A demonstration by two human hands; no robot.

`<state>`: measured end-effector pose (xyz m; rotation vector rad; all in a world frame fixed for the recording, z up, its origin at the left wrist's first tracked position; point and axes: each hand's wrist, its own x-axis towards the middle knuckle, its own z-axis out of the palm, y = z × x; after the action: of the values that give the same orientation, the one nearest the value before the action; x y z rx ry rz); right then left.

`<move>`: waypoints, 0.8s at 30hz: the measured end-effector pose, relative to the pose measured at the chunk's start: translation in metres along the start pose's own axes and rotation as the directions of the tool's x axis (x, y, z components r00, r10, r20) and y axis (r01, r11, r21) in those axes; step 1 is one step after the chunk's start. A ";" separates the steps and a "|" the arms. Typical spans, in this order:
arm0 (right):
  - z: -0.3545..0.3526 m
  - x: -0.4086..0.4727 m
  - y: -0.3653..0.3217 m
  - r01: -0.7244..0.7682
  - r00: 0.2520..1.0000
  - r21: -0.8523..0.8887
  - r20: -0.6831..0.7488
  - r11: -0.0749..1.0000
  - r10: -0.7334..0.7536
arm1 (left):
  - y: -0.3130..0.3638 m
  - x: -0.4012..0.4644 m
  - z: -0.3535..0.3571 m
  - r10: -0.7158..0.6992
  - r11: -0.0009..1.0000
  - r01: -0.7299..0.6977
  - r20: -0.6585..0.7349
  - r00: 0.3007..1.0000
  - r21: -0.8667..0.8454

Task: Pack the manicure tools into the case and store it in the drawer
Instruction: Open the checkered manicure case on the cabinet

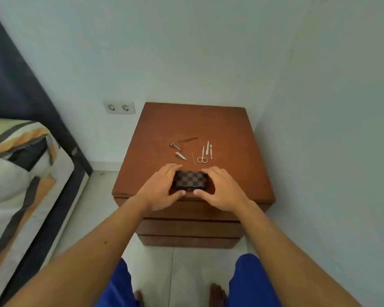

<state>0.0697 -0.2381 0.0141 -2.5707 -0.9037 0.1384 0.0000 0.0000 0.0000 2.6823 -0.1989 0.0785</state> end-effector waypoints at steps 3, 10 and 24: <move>0.004 0.004 0.000 -0.001 1.000 -0.007 -0.018 1.000 0.001 | -0.012 0.002 -0.002 -0.047 0.999 0.047 0.012 0.999 0.005; 0.010 0.012 0.006 0.021 1.000 -0.068 -0.022 0.997 -0.022 | -0.020 0.008 0.001 -0.035 0.999 0.035 0.000 0.999 0.040; -0.001 0.030 0.006 -0.079 0.991 0.156 -0.095 0.985 0.095 | -0.022 0.012 0.007 -0.183 0.947 0.162 -0.053 0.982 -0.277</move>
<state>0.0969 -0.2235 0.0137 -2.4516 -0.7154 0.0965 0.0155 0.0153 -0.0147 2.4056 0.0480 0.0939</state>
